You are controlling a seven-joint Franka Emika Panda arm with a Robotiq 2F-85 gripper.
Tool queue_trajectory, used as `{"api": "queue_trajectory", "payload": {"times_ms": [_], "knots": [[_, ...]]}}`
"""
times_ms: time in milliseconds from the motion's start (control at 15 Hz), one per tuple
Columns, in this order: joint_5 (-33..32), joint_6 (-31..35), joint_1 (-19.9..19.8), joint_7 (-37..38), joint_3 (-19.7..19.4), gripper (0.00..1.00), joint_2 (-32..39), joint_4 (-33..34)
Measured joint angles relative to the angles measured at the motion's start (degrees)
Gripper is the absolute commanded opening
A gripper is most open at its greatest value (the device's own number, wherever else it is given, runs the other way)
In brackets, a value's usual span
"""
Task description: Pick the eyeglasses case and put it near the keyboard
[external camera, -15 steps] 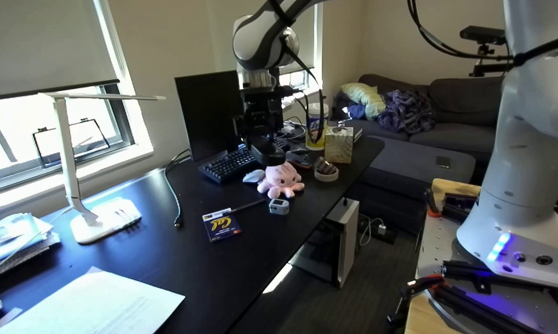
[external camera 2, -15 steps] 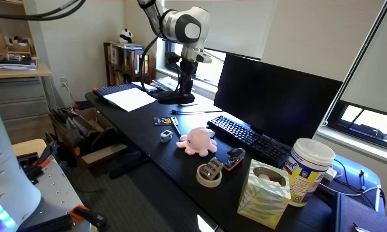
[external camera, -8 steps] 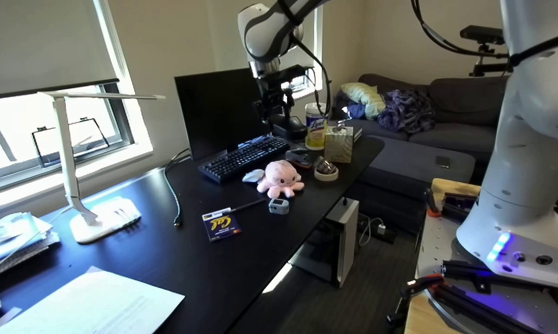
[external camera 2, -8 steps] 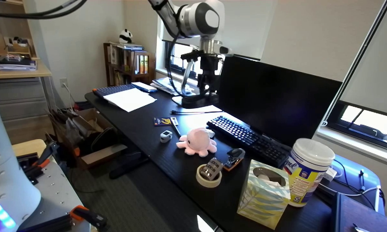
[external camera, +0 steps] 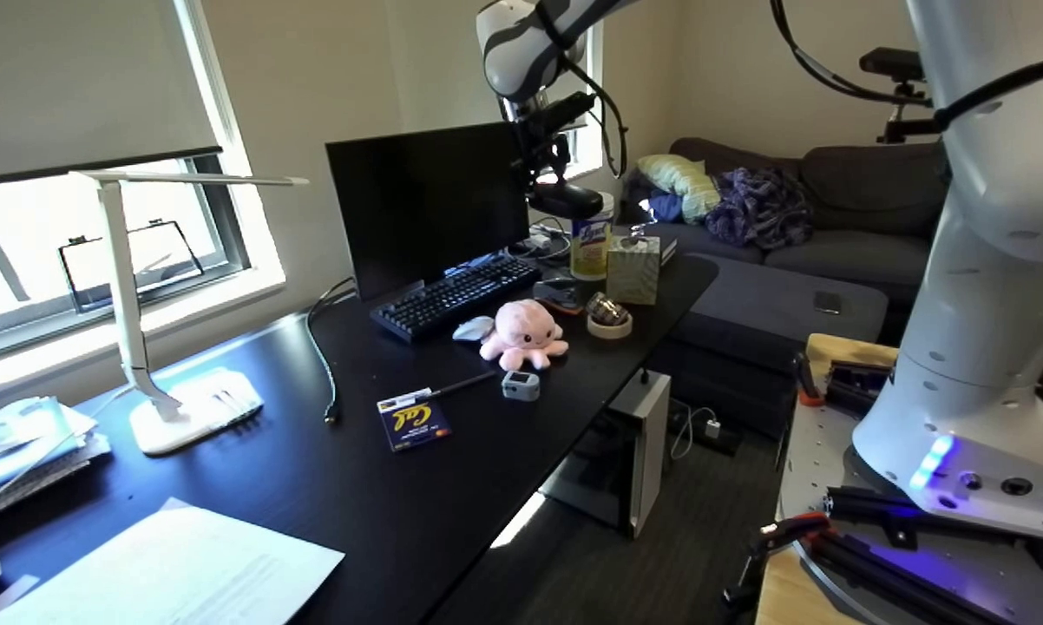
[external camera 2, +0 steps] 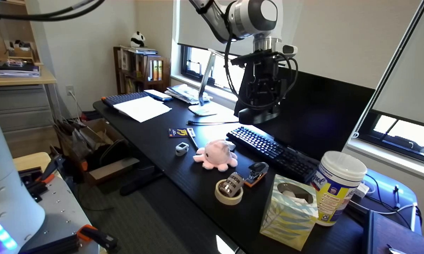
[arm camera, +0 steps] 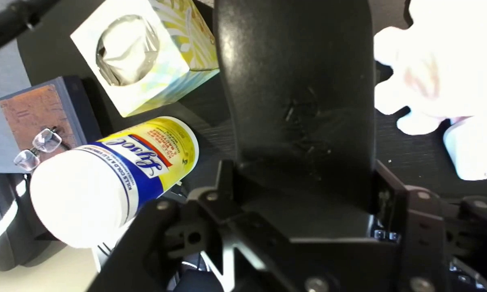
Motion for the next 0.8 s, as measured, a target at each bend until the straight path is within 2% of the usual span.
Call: {"api": "queue_trajectory", "payload": {"times_ms": [333,800], "knots": [[-0.09,0.98,-0.49,-0.06,-0.01,0.53,1.93,0.38],[1.02,5.95,-6.22,-0.81,-0.12,0.53,13.87,5.95]]}}
